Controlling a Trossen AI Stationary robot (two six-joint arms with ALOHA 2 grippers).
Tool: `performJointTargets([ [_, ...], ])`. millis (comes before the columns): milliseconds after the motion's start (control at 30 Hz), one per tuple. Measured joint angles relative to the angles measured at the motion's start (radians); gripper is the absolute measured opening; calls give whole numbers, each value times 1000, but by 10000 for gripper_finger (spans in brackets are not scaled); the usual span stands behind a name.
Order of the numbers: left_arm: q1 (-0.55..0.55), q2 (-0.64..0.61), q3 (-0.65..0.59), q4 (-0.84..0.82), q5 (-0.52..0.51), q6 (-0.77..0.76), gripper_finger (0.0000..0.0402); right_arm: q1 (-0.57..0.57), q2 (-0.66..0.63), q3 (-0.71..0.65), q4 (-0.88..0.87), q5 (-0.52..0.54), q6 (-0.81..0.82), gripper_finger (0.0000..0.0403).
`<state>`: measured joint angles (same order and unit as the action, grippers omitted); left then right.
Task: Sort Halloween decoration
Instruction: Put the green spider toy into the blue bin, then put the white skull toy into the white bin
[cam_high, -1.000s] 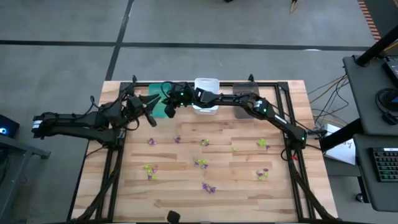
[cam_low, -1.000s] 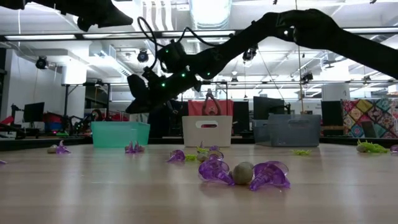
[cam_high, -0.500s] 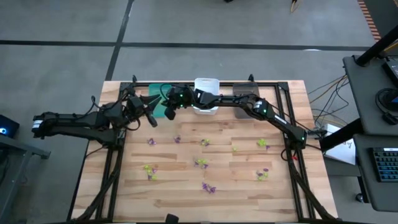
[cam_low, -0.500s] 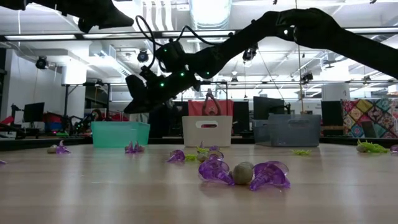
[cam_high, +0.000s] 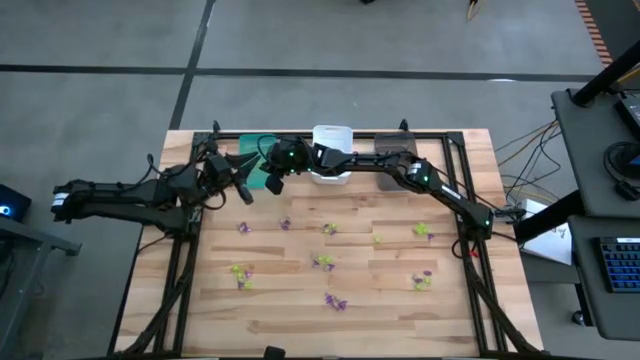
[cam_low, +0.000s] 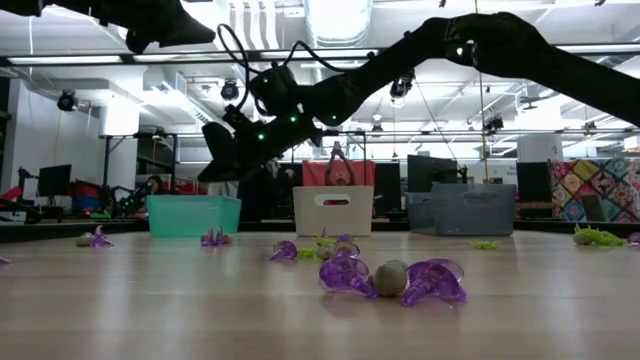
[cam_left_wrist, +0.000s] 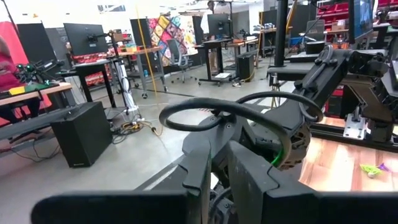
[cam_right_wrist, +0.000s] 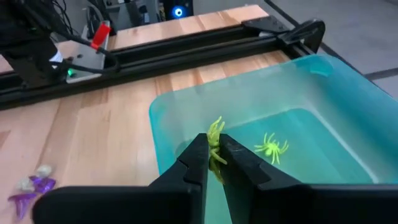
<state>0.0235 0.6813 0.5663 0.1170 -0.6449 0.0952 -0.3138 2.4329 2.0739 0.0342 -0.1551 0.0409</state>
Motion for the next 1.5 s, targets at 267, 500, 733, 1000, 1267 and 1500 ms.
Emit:
performJointTargets([
  [267,0,5,0,-1,0,0,36,4,0,0,0,-2,2,113],
  [500,0,8,0,-15,1,-21,36,1,-78,-1,-119,-54,7,138],
  [733,0,37,0,-35,6,-96,36,25,-216,-9,-469,-55,-71,124],
  [1000,-1,67,0,-131,169,-241,36,104,-385,-115,-778,-54,-68,102],
  [1267,-3,123,0,-204,337,-400,36,201,-644,-395,-791,-54,-56,83],
  [1500,-4,235,9,-255,387,-465,36,256,-828,-616,-775,-55,-10,70],
])
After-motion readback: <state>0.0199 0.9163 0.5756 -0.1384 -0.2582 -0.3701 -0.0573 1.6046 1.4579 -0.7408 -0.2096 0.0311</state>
